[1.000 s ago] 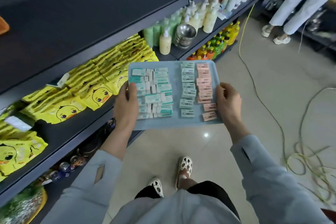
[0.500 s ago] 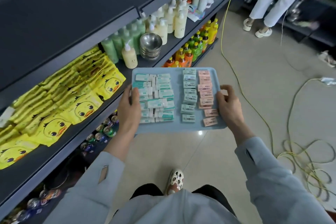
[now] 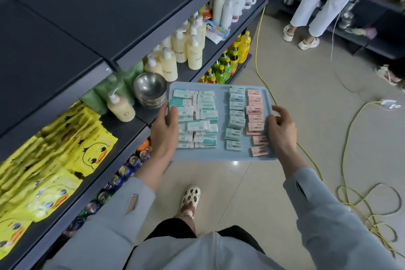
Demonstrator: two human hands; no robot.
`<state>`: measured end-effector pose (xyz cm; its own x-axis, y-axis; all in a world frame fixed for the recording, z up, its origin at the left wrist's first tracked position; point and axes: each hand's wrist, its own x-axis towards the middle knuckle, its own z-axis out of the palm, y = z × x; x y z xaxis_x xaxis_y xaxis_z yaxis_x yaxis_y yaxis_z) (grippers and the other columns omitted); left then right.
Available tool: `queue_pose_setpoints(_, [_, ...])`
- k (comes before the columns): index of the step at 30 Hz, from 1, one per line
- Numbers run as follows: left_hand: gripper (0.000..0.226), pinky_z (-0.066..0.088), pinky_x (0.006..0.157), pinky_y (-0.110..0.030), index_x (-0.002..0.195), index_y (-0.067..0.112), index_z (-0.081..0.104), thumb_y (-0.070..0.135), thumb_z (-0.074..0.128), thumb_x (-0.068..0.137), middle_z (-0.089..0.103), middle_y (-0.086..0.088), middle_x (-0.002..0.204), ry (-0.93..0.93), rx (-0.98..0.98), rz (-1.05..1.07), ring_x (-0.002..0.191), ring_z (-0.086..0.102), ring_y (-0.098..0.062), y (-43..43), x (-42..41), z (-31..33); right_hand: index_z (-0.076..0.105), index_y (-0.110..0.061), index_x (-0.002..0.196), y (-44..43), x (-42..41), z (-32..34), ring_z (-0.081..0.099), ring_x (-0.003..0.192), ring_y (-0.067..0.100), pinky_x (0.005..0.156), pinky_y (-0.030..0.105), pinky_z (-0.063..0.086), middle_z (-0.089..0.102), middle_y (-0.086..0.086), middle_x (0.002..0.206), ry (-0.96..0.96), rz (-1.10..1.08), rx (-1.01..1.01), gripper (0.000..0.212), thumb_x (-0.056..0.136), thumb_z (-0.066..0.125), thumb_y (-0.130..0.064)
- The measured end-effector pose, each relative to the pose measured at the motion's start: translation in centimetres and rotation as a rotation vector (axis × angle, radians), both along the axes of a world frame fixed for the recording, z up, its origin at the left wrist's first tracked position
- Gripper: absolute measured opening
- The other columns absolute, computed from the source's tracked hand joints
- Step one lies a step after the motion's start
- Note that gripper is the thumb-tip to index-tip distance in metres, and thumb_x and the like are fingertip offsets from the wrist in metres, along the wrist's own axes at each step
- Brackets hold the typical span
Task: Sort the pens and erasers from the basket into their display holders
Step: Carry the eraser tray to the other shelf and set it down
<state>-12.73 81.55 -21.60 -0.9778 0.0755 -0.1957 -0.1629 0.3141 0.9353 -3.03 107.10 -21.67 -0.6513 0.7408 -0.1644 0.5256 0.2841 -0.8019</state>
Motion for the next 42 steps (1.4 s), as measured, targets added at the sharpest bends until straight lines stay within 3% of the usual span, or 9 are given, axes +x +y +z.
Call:
queue_pose_setpoints(7, [0.037,0.055,0.082,-0.033,0.129,0.038,0.052,0.052,0.036,0.098,0.066,0.016,0.111,-0.013,-0.023,-0.097,0.098,0.064,-0.003,7.9,-8.1,0.8,0.054,-0.027,0.126,7.2,-6.1,1.2,0.064,0.064,0.002,0.045,0.01,0.045,0.067,-0.008,0.084,0.049,-0.089,-0.018,0.028,0.099,0.045,-0.025])
queue_pose_setpoints(12, [0.032,0.054,0.077,-0.03,0.124,0.039,0.054,0.05,0.037,0.098,0.068,0.016,0.105,-0.047,0.018,-0.109,0.093,0.066,-0.004,15.3,-12.6,1.3,0.056,-0.027,0.125,14.5,-10.4,1.1,0.068,0.072,0.015,0.064,0.034,0.057,0.07,-0.001,0.086,0.054,-0.108,0.014,0.031,0.096,0.046,-0.024])
queue_pose_setpoints(17, [0.032,0.05,0.073,-0.02,0.123,0.033,0.058,0.044,0.039,0.101,0.066,0.022,0.1,-0.012,0.042,-0.048,0.093,0.064,0.002,24.1,-16.5,2.3,0.057,-0.026,0.124,23.8,-15.2,1.7,0.067,0.077,0.019,0.073,0.037,0.055,0.07,-0.002,0.087,0.072,-0.077,0.068,0.032,0.094,0.047,-0.023])
queue_pose_setpoints(22, [0.033,0.053,0.089,-0.04,0.11,0.038,0.061,0.053,0.038,0.094,0.07,0.016,0.103,0.05,0.045,-0.003,0.097,0.066,-0.007,32.1,-20.8,3.8,0.056,-0.03,0.125,32.7,-21.0,4.3,0.067,0.079,0.018,0.08,0.039,0.055,0.067,-0.009,0.083,0.081,-0.02,0.109,0.033,0.093,0.046,-0.026])
queue_pose_setpoints(26, [0.057,0.051,0.095,-0.047,0.121,0.035,0.057,0.073,0.035,0.083,0.067,0.013,0.117,0.042,0.04,0.038,0.109,0.063,-0.013,37.5,-25.9,5.6,0.056,-0.026,0.127,38.7,-26.6,7.1,0.066,0.073,0.013,0.076,0.036,0.057,0.066,-0.01,0.081,0.115,0.025,0.113,0.034,0.094,0.046,-0.025])
queue_pose_setpoints(31, [0.048,0.053,0.09,-0.047,0.118,0.033,0.057,0.065,0.036,0.088,0.068,0.01,0.111,0.092,0.11,0.061,0.101,0.065,-0.015,43.4,-32.6,8.8,0.059,-0.022,0.126,45.5,-35.3,10.6,0.06,0.071,-0.002,0.064,0.01,0.049,0.066,-0.008,0.093,0.186,0.099,0.173,0.032,0.095,0.049,-0.024])
queue_pose_setpoints(34, [0.04,0.053,0.09,-0.047,0.115,0.029,0.056,0.058,0.039,0.093,0.068,0.009,0.107,0.115,0.159,0.095,0.098,0.066,-0.014,46.1,-36.9,10.6,0.06,-0.033,0.117,48.6,-40.8,13.1,0.068,0.087,0.015,0.081,0.033,0.057,0.071,-0.002,0.104,0.215,0.153,0.208,0.028,0.091,0.049,-0.031])
queue_pose_setpoints(38, [0.024,0.054,0.09,-0.045,0.112,0.031,0.051,0.049,0.042,0.099,0.064,0.01,0.104,0.112,0.219,0.176,0.097,0.065,-0.013,48.8,-42.3,12.9,0.058,-0.028,0.122,51.5,-47.2,16.0,0.062,0.078,0.006,0.062,0.009,0.045,0.065,-0.004,0.104,0.221,0.217,0.226,0.028,0.095,0.049,-0.024])
queue_pose_setpoints(42, [0.031,0.056,0.086,-0.046,0.116,0.032,0.049,0.054,0.043,0.095,0.064,0.009,0.102,0.109,0.203,0.256,0.093,0.066,-0.015,50.3,-46.3,13.9,0.06,-0.021,0.126,53.3,-53.0,16.8,0.064,0.092,0.018,0.076,0.026,0.048,0.065,0.0,0.108,0.23,0.285,0.239,0.034,0.094,0.049,-0.022])
